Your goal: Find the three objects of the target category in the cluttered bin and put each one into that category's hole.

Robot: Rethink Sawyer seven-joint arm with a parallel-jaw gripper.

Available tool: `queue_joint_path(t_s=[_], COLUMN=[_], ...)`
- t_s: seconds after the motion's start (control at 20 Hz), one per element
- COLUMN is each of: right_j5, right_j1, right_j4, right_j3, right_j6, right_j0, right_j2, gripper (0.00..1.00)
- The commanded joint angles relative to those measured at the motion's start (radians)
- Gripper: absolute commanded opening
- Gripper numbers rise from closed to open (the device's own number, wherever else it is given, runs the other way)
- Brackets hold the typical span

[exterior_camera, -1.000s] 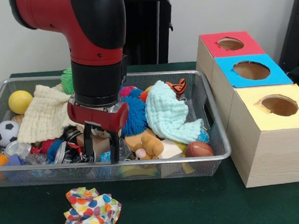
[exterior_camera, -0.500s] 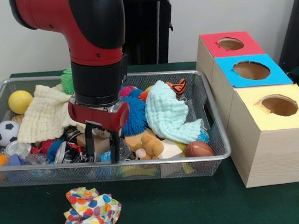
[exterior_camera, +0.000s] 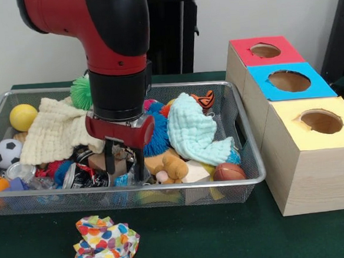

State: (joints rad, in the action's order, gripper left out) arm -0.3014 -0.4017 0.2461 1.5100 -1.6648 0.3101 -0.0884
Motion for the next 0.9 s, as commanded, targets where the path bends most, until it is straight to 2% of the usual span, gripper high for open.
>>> queue_joint_path(t_s=[0.05,0.25,0.45,0.6,0.9], right_j5=[-0.018,-0.040,-0.051,-0.021,0.107], right_j1=[0.006,-0.012,0.008,0.067,0.166], right_j4=[-0.041,-0.041,-0.053,-0.070,-0.092], right_j3=[0.120,0.131,0.116,0.080,0.032], right_j6=[-0.143,-0.125,-0.100,-0.073,-0.073], right_j0=[-0.012,0.000,0.004,0.018,0.063], right_j2=[0.040,0.046,0.041,0.049,0.102], gripper=[1.00,1.00,1.00,1.00,1.00])
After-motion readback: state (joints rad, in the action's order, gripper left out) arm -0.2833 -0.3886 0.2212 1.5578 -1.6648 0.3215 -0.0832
